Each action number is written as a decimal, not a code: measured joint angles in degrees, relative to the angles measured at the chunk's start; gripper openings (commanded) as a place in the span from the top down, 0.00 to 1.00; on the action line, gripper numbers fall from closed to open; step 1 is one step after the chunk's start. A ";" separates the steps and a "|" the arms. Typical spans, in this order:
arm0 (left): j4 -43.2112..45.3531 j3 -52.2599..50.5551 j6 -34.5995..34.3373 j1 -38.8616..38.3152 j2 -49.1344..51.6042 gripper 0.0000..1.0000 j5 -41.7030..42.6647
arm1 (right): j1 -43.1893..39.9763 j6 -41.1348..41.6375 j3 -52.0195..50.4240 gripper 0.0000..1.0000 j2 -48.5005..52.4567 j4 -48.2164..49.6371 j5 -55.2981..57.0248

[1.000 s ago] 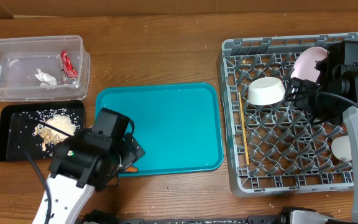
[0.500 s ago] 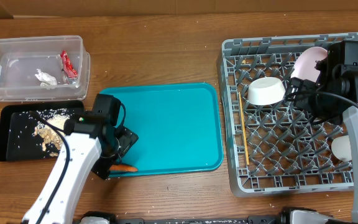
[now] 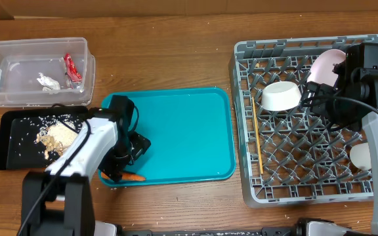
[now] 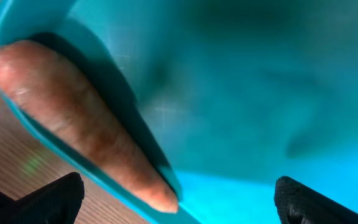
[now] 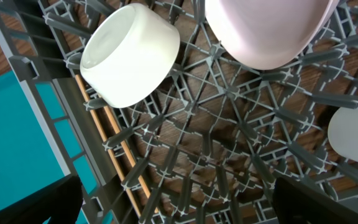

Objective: Sort waste into correct bins and load items into the dishwasher
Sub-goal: 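Reach left gripper to the carrot on the teal tray and grasp it, then lift the carrot with left gripper toward the black tray, then lower the carrot onto the black tray and open left gripper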

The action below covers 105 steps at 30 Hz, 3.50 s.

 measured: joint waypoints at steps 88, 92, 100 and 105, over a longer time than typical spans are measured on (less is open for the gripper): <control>15.23 16.55 15.69 34.53 9.42 0.96 -14.82 | 0.00 -0.22 0.00 0.00 0.00 -0.55 2.36; 15.69 16.44 16.15 34.69 13.49 0.92 -14.40 | 0.00 -0.22 0.00 0.00 0.00 -0.55 2.67; 14.64 16.44 19.15 34.69 14.23 0.21 -13.57 | 0.00 -0.22 0.00 0.00 0.00 -0.57 2.71; 5.60 20.94 22.36 34.69 14.25 0.19 -13.05 | 0.00 -0.20 0.00 0.00 0.00 -0.55 3.13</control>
